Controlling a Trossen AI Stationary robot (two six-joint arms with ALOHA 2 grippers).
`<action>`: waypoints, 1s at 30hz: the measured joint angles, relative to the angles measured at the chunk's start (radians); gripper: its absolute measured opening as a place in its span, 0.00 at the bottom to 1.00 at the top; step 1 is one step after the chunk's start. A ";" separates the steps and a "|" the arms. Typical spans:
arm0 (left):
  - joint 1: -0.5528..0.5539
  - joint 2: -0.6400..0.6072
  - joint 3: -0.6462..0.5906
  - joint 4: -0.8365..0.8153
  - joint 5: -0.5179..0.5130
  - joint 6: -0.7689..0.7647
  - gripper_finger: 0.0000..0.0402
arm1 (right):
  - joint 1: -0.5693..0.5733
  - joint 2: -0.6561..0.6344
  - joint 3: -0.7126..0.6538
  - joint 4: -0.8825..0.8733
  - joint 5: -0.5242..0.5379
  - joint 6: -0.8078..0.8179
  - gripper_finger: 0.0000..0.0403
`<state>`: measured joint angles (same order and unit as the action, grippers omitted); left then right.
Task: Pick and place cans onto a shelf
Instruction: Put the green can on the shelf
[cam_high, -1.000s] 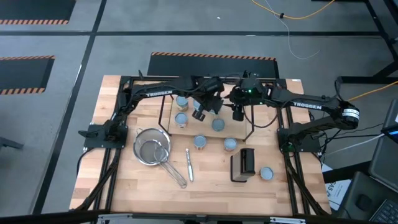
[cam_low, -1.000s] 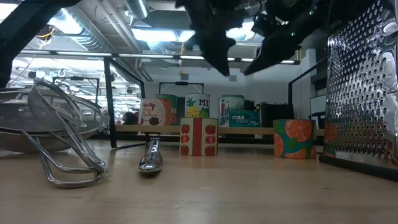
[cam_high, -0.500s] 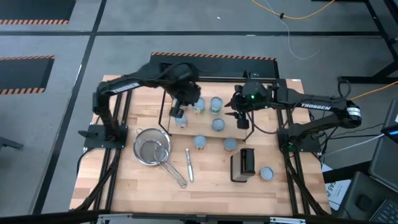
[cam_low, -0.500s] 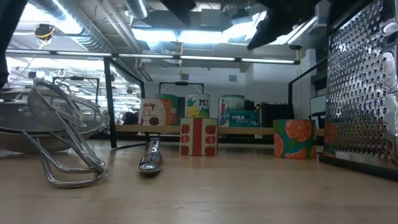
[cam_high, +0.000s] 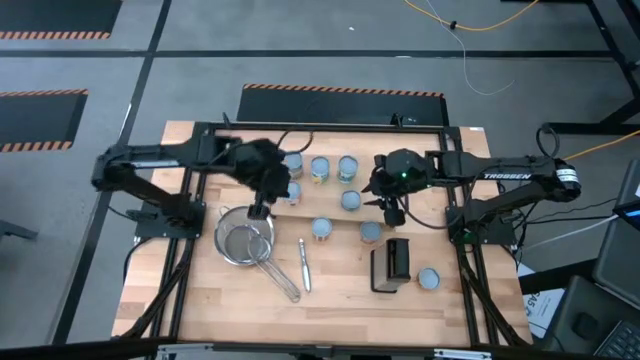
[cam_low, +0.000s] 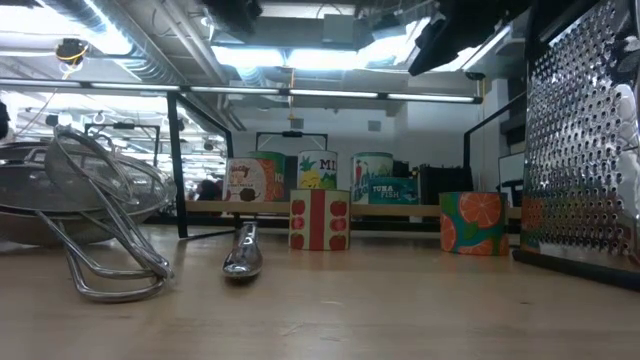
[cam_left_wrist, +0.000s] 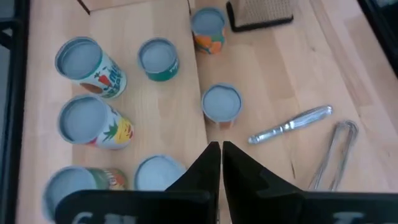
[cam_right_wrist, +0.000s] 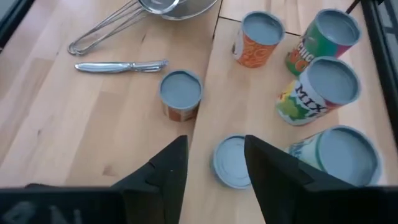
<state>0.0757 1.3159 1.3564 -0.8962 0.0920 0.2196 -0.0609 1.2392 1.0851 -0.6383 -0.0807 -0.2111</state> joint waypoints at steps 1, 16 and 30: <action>-0.012 -0.028 -0.052 0.046 -0.017 -0.020 0.03 | 0.005 0.004 0.000 0.002 0.000 0.008 0.40; -0.134 -0.198 -0.473 0.468 -0.139 -0.123 0.02 | 0.032 0.127 0.000 -0.034 -0.001 0.130 0.40; -0.142 -0.198 -0.482 0.490 -0.139 -0.132 0.00 | -0.014 0.301 0.000 -0.100 -0.028 0.128 0.40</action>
<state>-0.0662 1.1183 0.8745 -0.4061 -0.0473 0.0875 -0.0750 1.5402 1.0847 -0.7378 -0.1085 -0.0830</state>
